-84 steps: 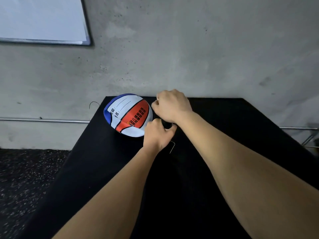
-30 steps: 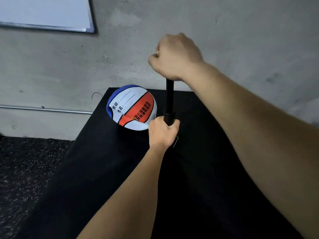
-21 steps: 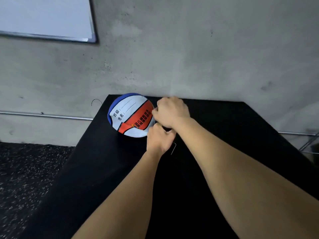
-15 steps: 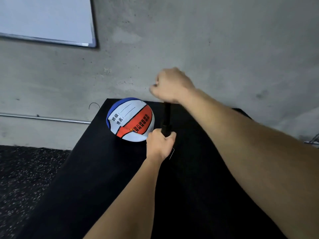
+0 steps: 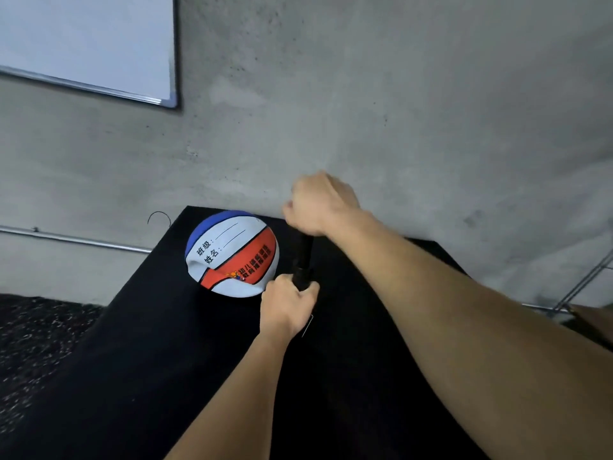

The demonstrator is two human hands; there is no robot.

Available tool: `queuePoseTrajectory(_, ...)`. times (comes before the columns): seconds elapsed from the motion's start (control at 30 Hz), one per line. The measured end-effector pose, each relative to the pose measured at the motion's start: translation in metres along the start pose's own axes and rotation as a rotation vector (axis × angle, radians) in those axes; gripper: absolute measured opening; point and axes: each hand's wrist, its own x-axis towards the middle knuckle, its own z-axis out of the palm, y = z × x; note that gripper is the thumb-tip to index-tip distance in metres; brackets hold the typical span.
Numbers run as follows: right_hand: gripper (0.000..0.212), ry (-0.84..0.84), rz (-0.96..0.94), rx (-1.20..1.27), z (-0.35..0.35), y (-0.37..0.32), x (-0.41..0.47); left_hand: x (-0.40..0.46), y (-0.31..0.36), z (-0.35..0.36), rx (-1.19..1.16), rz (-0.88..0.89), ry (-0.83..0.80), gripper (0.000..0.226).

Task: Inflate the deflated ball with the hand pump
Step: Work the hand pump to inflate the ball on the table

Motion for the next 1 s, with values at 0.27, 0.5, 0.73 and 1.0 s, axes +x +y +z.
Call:
queuePoseTrajectory(0.27,0.023,0.020,0.063,0.173,0.058,0.003,-0.011,0.004,0.000,0.000,-0.006,-0.003,-0.046,0.034)
queuePoseTrajectory(0.5,0.022,-0.050,-0.003,0.107,0.041,0.008,-0.009,0.006,-0.005,0.005,0.007,0.012,-0.028,0.031)
queuePoseTrajectory(0.73,0.027,0.067,0.059,0.193,0.024,0.017,-0.004,0.001,0.001,0.007,0.032,0.020,-0.002,0.035)
queuePoseTrajectory(1.0,0.024,-0.069,0.005,0.132,0.077,-0.004,-0.031,-0.004,0.000,-0.003,0.002,0.018,-0.014,0.043)
